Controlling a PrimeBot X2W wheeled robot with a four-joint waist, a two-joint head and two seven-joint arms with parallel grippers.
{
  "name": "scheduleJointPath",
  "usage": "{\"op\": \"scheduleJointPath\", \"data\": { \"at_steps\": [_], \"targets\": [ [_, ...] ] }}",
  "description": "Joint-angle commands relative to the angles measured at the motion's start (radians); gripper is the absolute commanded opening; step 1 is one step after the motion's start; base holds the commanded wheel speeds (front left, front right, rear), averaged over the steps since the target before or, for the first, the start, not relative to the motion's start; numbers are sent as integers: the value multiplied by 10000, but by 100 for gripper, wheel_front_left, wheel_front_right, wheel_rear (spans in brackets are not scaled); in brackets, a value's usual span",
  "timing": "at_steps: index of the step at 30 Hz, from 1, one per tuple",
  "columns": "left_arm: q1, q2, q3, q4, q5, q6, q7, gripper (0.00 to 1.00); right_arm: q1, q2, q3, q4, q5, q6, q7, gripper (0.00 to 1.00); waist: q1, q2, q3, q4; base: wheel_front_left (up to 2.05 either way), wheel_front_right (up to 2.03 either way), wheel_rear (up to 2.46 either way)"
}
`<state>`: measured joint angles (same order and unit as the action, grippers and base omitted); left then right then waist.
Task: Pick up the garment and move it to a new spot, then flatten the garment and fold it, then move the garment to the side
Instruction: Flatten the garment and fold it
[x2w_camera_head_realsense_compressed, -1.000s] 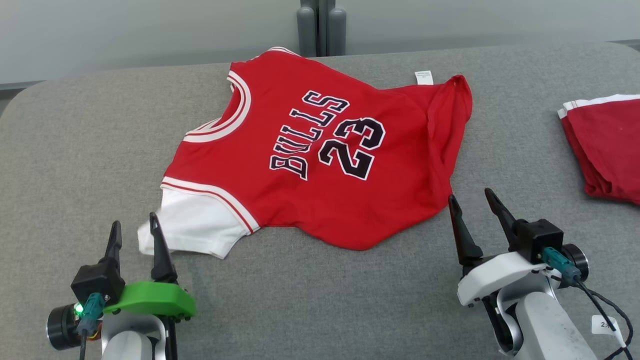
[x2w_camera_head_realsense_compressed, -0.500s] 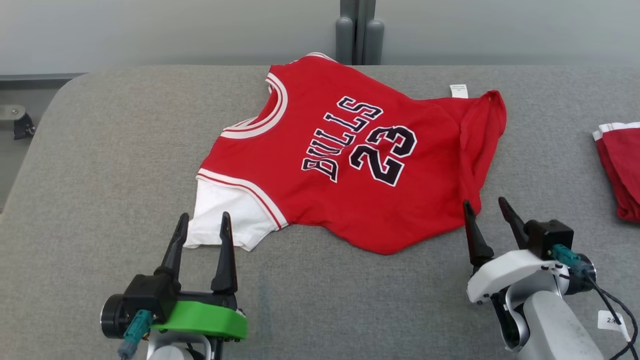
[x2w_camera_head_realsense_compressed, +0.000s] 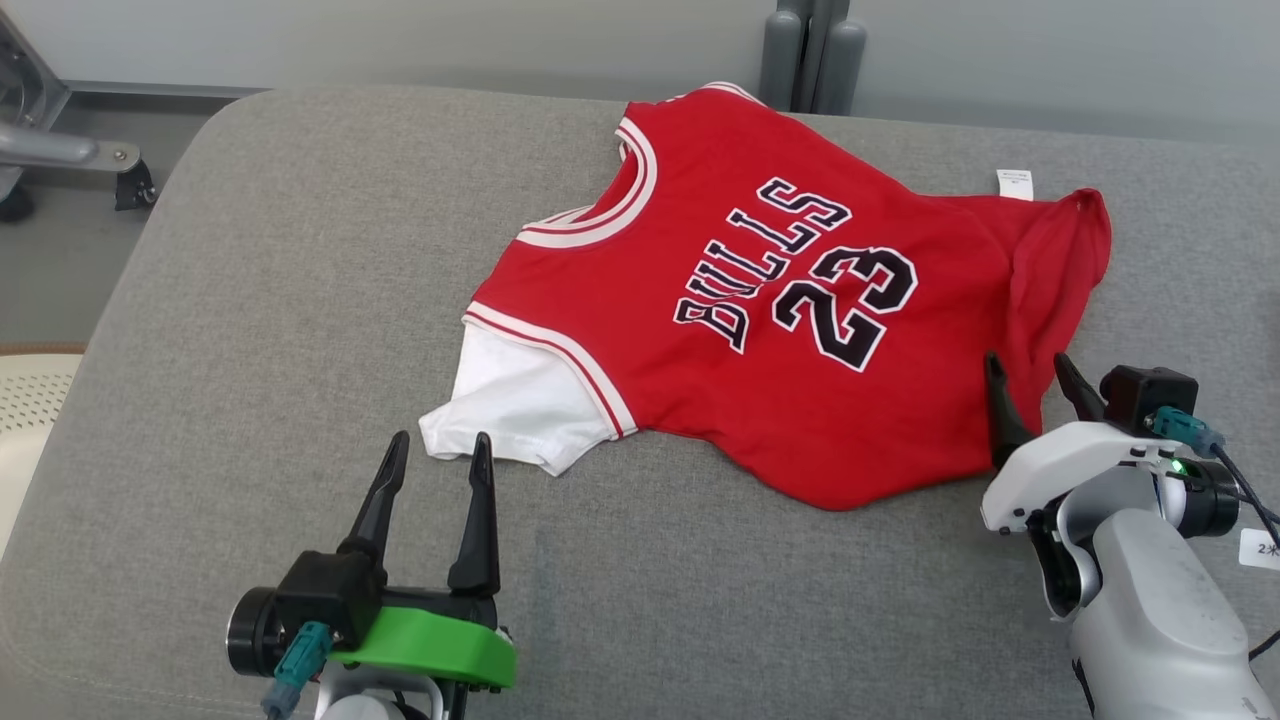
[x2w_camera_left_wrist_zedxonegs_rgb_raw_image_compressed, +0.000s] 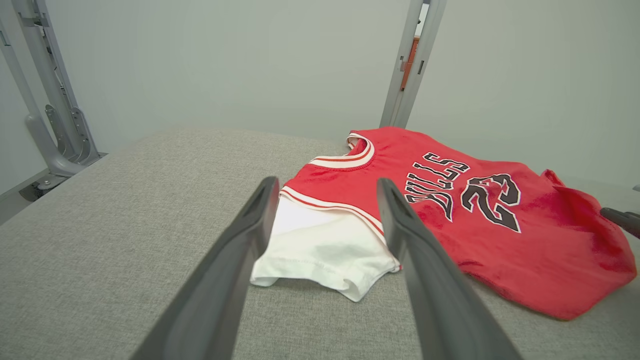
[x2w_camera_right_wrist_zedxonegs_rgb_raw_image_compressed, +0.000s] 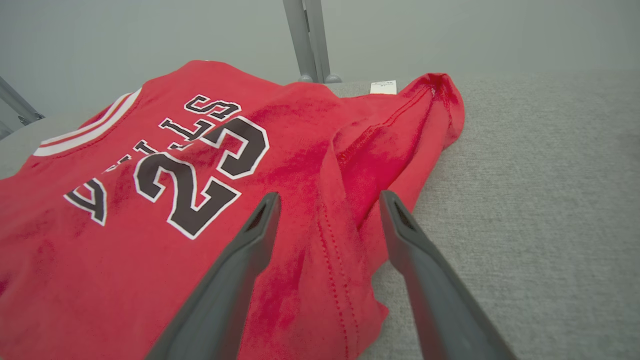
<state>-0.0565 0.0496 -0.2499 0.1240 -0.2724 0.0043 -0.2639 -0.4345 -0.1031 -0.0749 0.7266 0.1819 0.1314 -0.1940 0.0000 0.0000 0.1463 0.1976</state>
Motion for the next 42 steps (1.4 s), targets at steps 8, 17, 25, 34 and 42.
{"op": "scheduleJointPath", "data": {
  "at_steps": [8,17,25,34,42],
  "targets": [
    [-265,23,-23,98,-66,-48,-3,100,-740,-100,211,974,469,-17,129,30,0,0,294,31,0,0,0],
    [-270,24,-13,314,-30,-96,-3,100,-519,-457,1315,865,1180,-17,-464,0,0,0,71,-394,0,0,0],
    [124,24,127,310,-68,-100,-3,100,288,-560,1734,-458,1836,-17,-645,0,0,0,-390,-952,0,0,0],
    [83,24,-64,218,-162,-101,-5,100,444,-824,1303,-2677,1421,-17,681,0,0,0,-456,-767,0,0,0],
    [-237,22,-324,220,-335,-80,-3,100,-748,-1289,921,-2938,463,-18,2173,0,0,0,169,102,0,0,0]
  ]
}}
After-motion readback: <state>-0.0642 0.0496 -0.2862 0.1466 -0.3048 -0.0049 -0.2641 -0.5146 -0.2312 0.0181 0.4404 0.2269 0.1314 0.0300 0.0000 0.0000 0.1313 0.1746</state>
